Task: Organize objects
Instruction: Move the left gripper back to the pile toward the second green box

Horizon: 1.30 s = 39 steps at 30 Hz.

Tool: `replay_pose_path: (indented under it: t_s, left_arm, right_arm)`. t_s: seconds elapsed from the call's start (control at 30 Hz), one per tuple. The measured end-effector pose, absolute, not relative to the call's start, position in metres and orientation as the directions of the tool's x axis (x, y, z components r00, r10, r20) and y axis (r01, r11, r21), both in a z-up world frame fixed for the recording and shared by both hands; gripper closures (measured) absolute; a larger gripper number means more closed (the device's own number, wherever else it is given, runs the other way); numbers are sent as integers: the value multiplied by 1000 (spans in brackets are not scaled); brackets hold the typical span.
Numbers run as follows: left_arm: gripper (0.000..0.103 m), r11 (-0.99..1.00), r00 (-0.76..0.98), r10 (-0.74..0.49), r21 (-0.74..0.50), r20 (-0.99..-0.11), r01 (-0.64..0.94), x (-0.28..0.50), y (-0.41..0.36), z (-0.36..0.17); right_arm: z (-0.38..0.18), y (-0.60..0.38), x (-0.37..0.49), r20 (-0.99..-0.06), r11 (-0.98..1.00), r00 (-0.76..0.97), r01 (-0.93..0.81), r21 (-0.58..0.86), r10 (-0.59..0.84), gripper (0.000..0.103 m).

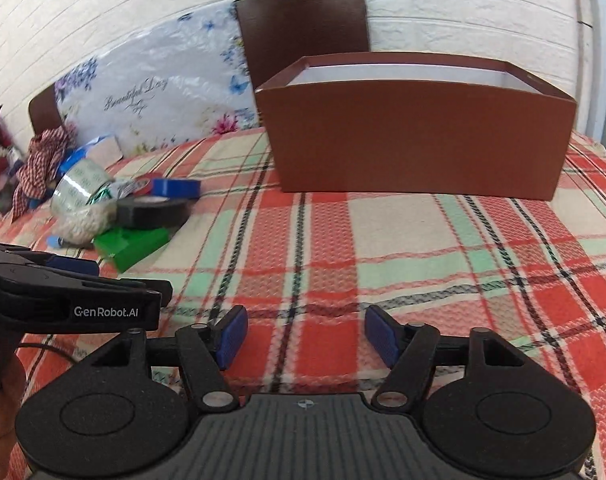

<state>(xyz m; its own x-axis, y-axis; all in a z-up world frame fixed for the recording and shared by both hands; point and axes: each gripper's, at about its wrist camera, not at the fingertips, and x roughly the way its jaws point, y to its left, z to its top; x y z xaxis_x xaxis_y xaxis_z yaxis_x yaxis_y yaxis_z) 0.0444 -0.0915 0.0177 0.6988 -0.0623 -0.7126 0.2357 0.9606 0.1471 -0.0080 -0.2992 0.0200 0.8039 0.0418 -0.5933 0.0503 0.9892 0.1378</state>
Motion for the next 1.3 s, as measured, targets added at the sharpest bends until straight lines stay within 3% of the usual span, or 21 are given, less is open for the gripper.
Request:
replay_pose_path:
  t_s: [0.4,0.57,0.67,0.8,0.87,0.93,1.07,1.13,1.3]
  left_arm:
    - [11,986,729,-49,81,-683,143,54,-24,7]
    - [7,993,791,56,115,-610,19,65,28,0]
    - [8,995,790,43,-46,-611,-90,72,72,-4]
    - [7,986,811,66,-87,-581,-142,70,78,-3]
    - [7,988,815,62,-82,-576,-133,69,74,-4]
    - [6,988,818,47,-96,-573,-125,70,75,-4]
    - [5,984,824,40,-119,-566,-129,69,80,-5]
    - [4,983,824,32,-130,-565,-127,71,84,-6]
    - [4,988,819,42,-96,-572,-118,72,78,-6]
  right_arm:
    - [16,-250,2,-615,997,786,-74,22,72,34]
    - [18,-229,7,-616,991,782,-135,-16,96,34]
    - [20,-214,18,-614,982,778,-188,-30,130,35]
    - [20,-186,44,-600,967,780,-252,-39,179,35]
    - [16,-174,61,-596,965,782,-259,-45,182,30]
    - [14,-162,78,-581,966,795,-254,-57,175,15]
    - [11,-150,111,-598,968,782,-248,-45,173,7]
    - [12,-153,111,-597,963,776,-270,-18,206,21]
    - [14,-166,80,-594,955,772,-296,-20,227,23]
